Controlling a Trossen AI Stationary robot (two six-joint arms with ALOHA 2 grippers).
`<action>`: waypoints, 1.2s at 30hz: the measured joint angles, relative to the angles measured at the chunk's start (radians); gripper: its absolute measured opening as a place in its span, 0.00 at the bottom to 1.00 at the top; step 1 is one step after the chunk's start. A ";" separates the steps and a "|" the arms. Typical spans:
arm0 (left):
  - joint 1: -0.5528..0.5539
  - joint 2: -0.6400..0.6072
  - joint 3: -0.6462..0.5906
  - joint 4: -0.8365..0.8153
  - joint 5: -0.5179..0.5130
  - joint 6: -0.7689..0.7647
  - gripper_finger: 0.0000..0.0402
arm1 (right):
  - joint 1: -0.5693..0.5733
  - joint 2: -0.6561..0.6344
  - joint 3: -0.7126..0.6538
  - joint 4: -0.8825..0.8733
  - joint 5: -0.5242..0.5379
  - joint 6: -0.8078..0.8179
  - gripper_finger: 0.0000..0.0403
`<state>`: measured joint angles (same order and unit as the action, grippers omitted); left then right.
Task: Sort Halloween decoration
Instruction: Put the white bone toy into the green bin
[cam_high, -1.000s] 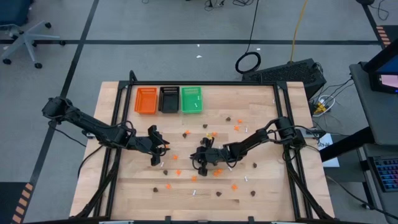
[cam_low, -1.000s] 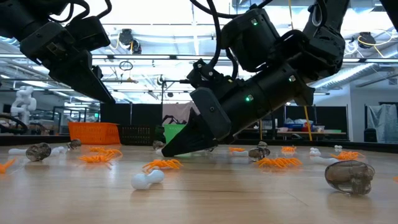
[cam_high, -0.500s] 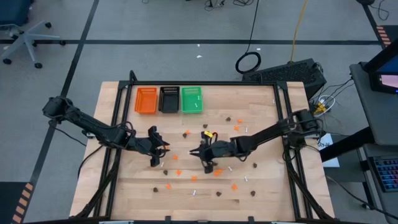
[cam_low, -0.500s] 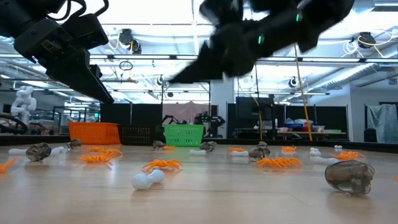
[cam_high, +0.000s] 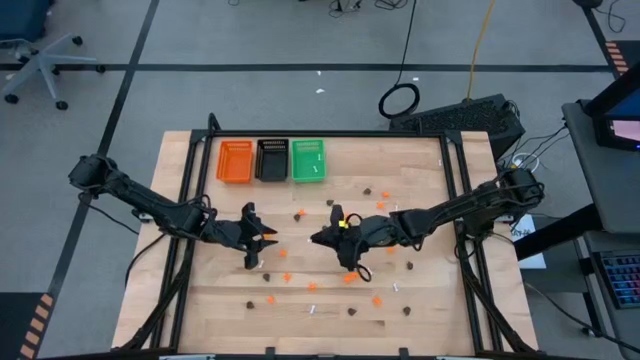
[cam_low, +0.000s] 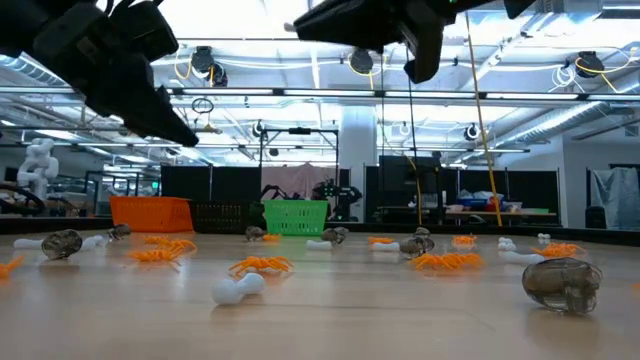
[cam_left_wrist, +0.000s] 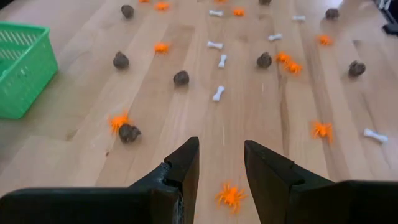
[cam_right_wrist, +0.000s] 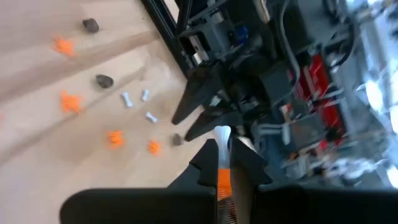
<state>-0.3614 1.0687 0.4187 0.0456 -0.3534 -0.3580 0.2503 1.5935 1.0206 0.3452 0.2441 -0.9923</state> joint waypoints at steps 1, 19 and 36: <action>0.000 0.000 0.000 0.001 0.000 0.000 0.31 | 0.000 -0.005 0.000 0.001 0.007 -0.035 0.00; 0.001 0.000 0.000 0.000 -0.031 0.028 0.31 | -0.001 -0.013 0.000 0.000 0.073 -0.154 0.00; 0.001 0.000 0.000 0.000 -0.031 0.024 0.31 | -0.002 -0.013 0.000 0.001 0.066 0.619 0.00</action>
<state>-0.3603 1.0687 0.4187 0.0454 -0.3840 -0.3340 0.2485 1.5806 1.0209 0.3462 0.3096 -0.3735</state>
